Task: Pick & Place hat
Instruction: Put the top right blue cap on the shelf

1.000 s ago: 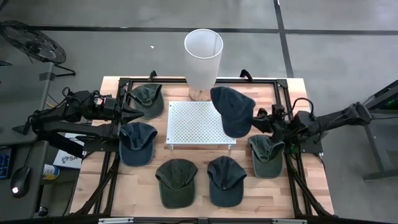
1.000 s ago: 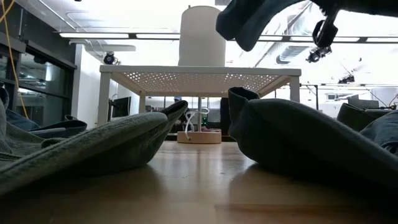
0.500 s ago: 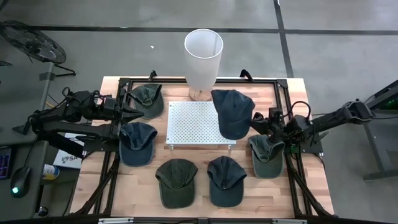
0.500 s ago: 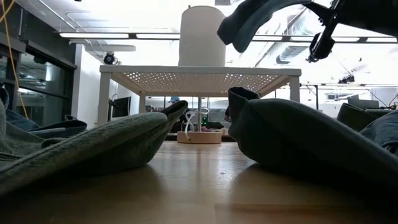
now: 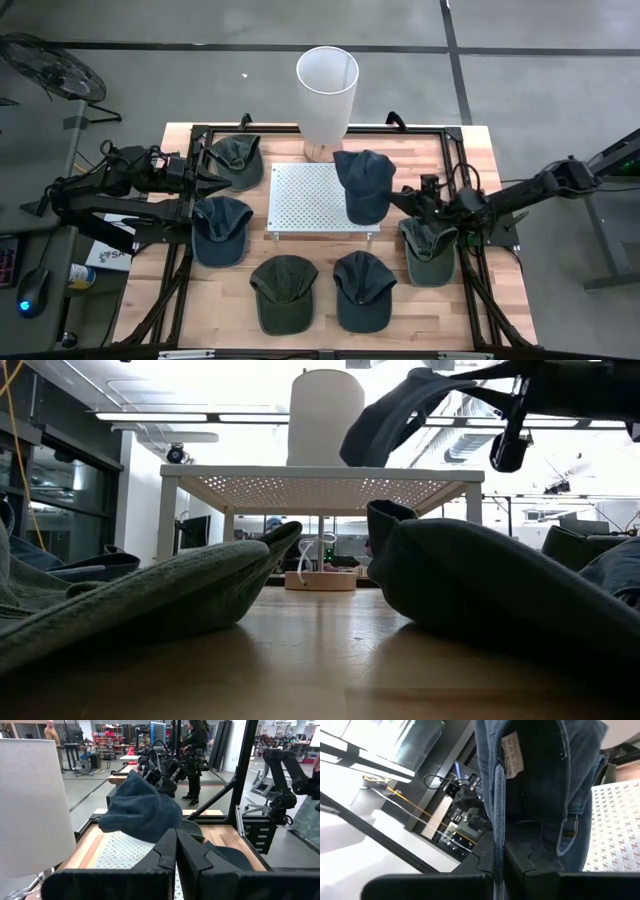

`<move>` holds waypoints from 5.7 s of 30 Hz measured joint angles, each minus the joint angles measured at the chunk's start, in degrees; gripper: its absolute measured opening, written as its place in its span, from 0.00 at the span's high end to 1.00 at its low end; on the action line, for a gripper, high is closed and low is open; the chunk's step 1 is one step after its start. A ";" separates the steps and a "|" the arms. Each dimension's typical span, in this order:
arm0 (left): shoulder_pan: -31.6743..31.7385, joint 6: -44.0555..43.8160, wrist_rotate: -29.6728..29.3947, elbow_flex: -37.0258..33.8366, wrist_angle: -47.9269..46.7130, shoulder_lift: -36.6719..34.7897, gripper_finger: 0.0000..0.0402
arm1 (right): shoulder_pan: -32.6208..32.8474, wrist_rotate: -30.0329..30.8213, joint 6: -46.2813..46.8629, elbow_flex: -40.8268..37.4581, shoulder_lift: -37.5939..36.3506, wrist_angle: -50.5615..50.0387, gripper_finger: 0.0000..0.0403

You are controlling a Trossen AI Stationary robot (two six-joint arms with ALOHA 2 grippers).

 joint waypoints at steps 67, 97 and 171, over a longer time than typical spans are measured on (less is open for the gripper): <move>0.00 0.02 0.00 0.00 0.00 0.00 0.99 | -2.47 -2.16 21.14 5.39 0.12 -35.10 0.64; 0.01 0.01 0.00 -0.01 0.00 -0.01 0.99 | -2.56 -4.80 18.05 5.50 -4.87 -40.70 0.82; 0.01 5.80 -4.04 0.00 0.01 -0.01 0.99 | 13.63 10.83 -31.91 88.04 51.91 -112.36 0.66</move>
